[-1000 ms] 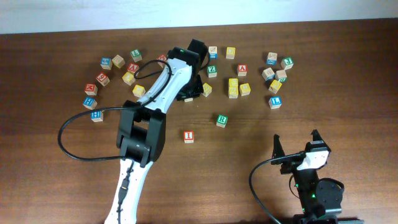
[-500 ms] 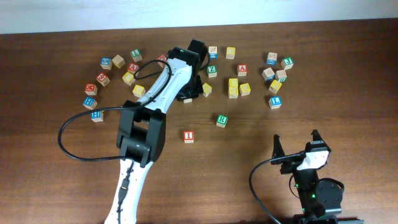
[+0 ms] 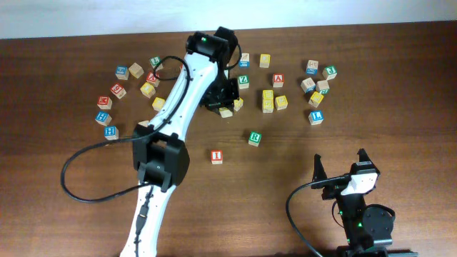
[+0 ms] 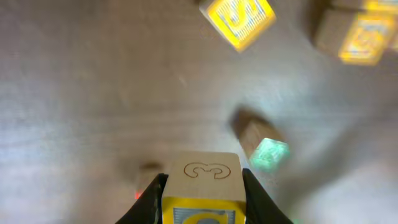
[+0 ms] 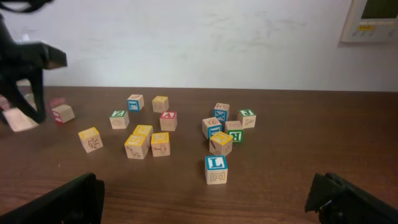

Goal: Spell out ICRA

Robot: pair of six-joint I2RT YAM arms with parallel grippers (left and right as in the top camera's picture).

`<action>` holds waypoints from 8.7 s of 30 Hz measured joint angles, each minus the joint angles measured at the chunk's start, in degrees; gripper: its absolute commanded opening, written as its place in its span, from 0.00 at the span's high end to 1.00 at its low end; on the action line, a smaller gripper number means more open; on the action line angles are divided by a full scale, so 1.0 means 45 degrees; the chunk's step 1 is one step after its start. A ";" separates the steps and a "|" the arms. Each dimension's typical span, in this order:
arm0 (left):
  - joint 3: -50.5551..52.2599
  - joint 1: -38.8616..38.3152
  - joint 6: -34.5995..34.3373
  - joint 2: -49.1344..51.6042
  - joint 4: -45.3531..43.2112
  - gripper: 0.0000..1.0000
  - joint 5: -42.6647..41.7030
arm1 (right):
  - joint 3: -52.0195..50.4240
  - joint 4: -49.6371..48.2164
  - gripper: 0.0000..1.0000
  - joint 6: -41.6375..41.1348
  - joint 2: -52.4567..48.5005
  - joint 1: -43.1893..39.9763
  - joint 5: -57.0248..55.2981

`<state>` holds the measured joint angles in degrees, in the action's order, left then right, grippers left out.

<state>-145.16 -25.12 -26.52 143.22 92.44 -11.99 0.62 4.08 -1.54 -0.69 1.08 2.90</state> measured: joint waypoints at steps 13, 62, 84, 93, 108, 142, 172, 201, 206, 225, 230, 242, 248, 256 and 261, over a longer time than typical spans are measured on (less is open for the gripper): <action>0.0699 -0.0214 0.2390 -0.6285 0.0903 0.76 -0.2244 | 0.0000 0.0000 0.02 0.0005 -0.0005 0.0000 0.0000; 1.6121 -0.3963 -0.3696 -0.6863 -1.2036 0.69 0.4245 | 0.0000 0.0000 0.02 0.0005 0.0000 0.0000 0.0005; 0.8534 -0.1700 -0.3735 -0.7786 -0.3483 0.01 0.4483 | 0.0000 0.0000 0.02 0.0000 0.0000 0.0000 0.0000; 0.8019 0.5343 -0.3745 -1.0040 -0.0301 0.01 0.5115 | -0.0005 -0.3196 0.02 -0.4299 -0.0044 -0.0010 0.5285; 0.8019 0.5707 -0.3745 -1.0040 -0.0267 0.01 0.5090 | 1.2774 0.5858 0.02 -0.5974 -0.8238 0.0015 0.5833; 0.8019 0.5707 -0.3745 -1.0035 -0.0253 0.01 0.5105 | 1.8185 0.9355 0.55 -0.9724 -2.5869 0.5770 -0.0447; 0.8019 0.5707 -0.3745 -1.0035 -0.0253 0.01 0.5105 | 1.8146 1.2298 0.76 -0.5309 -2.6005 0.5838 0.1049; 0.8019 0.5707 -0.3745 -1.0035 -0.0253 0.01 0.5105 | 1.8146 1.1006 0.76 -0.6285 -2.6005 0.6878 0.0277; 0.8019 0.5707 -0.3745 -1.0040 -0.0253 0.01 0.5105 | 1.8146 1.1040 0.76 -0.6285 -2.6005 0.6878 0.0374; 0.8019 0.5707 -0.3745 -1.0040 -0.0257 0.01 0.5105 | 2.1172 1.3585 0.39 -0.5285 -2.6005 0.5542 0.0457; 0.8019 0.5707 -0.3745 -1.0040 -0.0248 0.01 0.5105 | 2.2469 1.0210 0.06 -0.5139 -2.6005 0.4240 0.0330; 0.8019 0.5707 -0.3745 -1.0040 -0.0253 0.01 0.5105 | 2.2547 0.4818 0.25 -0.2516 -2.7933 0.2914 -0.2875; 0.8019 0.5707 -0.3745 -1.0040 -0.0253 0.01 0.5105 | 2.2547 0.4658 0.34 -0.2200 -2.8526 0.2098 -0.1972; 0.8019 0.5707 -0.3745 -1.0040 -0.0253 0.01 0.5105 | 2.2552 0.5153 0.41 -0.2171 -2.9045 0.2127 -0.1428; 0.8019 0.5707 -0.3745 -1.0040 -0.0253 0.01 0.5105 | 2.2552 0.5221 0.45 -0.2171 -2.9084 0.2127 -0.1180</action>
<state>-109.08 0.56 -43.38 98.04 91.31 10.98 102.10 27.57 -11.31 -131.57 10.66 -2.42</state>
